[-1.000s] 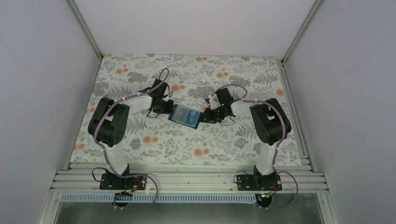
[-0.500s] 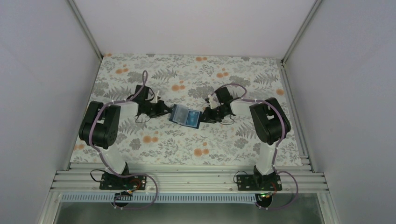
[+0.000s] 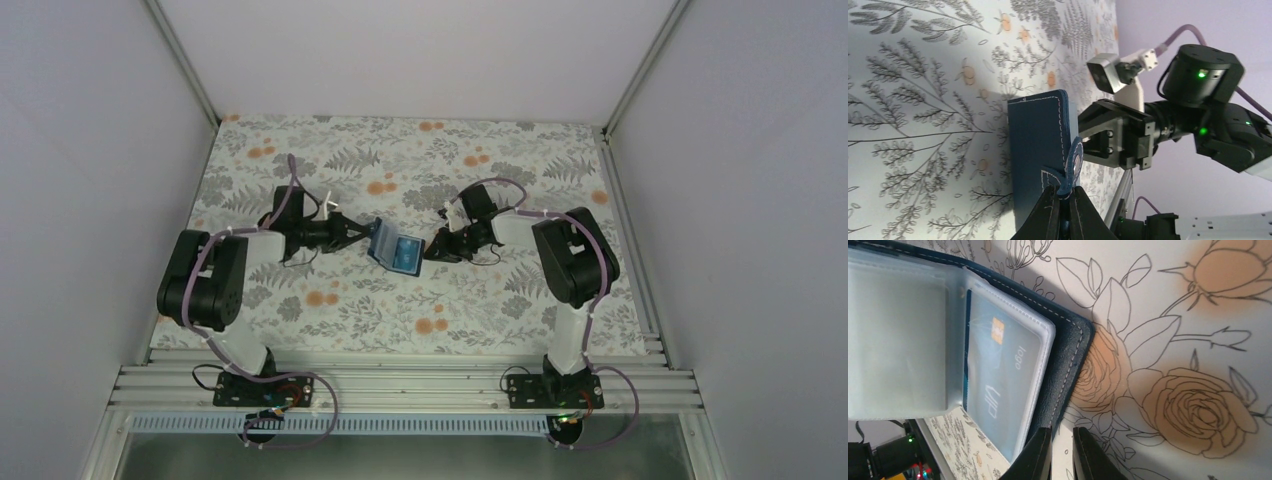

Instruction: Put the credit cards into the card holder

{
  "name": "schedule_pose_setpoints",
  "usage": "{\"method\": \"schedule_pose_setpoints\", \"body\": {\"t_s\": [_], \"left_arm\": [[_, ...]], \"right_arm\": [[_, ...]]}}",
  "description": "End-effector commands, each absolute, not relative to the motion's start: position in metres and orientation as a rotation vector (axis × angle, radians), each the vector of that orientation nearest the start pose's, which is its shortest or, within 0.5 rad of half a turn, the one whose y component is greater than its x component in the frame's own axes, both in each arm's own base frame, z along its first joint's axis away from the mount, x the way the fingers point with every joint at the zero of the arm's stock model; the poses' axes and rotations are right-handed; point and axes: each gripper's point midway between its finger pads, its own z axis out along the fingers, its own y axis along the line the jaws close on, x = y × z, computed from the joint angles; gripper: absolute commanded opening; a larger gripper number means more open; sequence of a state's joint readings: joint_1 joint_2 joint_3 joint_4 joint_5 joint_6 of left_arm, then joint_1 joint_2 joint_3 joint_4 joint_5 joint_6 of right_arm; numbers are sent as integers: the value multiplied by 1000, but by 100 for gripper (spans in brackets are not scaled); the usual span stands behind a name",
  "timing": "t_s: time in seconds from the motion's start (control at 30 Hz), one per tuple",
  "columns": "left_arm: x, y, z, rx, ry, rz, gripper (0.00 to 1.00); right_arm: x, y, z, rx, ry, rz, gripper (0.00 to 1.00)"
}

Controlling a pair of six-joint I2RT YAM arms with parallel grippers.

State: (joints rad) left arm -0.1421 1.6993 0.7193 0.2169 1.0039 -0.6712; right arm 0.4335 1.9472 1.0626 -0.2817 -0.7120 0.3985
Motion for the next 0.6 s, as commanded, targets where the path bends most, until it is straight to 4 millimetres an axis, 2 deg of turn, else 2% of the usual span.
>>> {"method": "schedule_pose_setpoints", "body": {"t_s": [0.0,0.2,0.47,0.57], "left_arm": [[334,-198,119,3,2295,-1627,6],[331,-197,115,0,2306,-1612,6],[321,-198,93,-30,2361,-1594,6],[319,-198,88,-35,2371,-1586,5]], "right_arm": [[317,281,26,-279,2792,1272,15],[315,292,35,-296,2748,1398,15],[314,309,60,-354,2653,1562,15],[315,310,66,-366,2641,1563,15]]}}
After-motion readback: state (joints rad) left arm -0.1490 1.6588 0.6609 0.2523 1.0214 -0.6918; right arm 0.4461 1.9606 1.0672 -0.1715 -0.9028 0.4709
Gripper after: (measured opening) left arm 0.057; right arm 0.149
